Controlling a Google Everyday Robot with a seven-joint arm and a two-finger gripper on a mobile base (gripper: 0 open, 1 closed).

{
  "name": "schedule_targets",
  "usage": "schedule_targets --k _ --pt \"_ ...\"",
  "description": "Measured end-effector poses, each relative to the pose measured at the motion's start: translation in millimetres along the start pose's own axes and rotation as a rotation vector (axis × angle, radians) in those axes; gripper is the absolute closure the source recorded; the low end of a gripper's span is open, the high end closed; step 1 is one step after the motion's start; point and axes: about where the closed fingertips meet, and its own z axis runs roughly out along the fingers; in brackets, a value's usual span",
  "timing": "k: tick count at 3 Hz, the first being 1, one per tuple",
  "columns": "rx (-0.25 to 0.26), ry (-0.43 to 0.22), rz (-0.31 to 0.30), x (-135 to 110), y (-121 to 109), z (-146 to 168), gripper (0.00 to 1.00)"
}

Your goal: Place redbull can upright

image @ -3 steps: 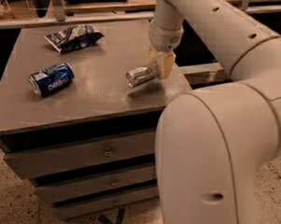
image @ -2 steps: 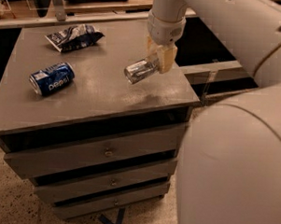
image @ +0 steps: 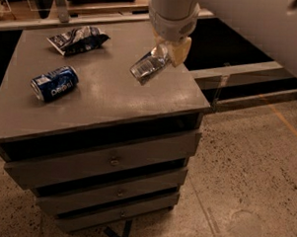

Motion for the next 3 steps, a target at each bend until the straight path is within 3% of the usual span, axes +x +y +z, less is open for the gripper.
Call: schedule_targets --k 1,2,3 --pt "0.064 0.162 -0.056 27.2 11.6 -19.6 1.0" --pt "0.123 0.253 -0.099 50.0 21.3 -29.9 1.0" --pt "0.198 0.371 -0.167 57.8 21.5 -38.2 1.0"
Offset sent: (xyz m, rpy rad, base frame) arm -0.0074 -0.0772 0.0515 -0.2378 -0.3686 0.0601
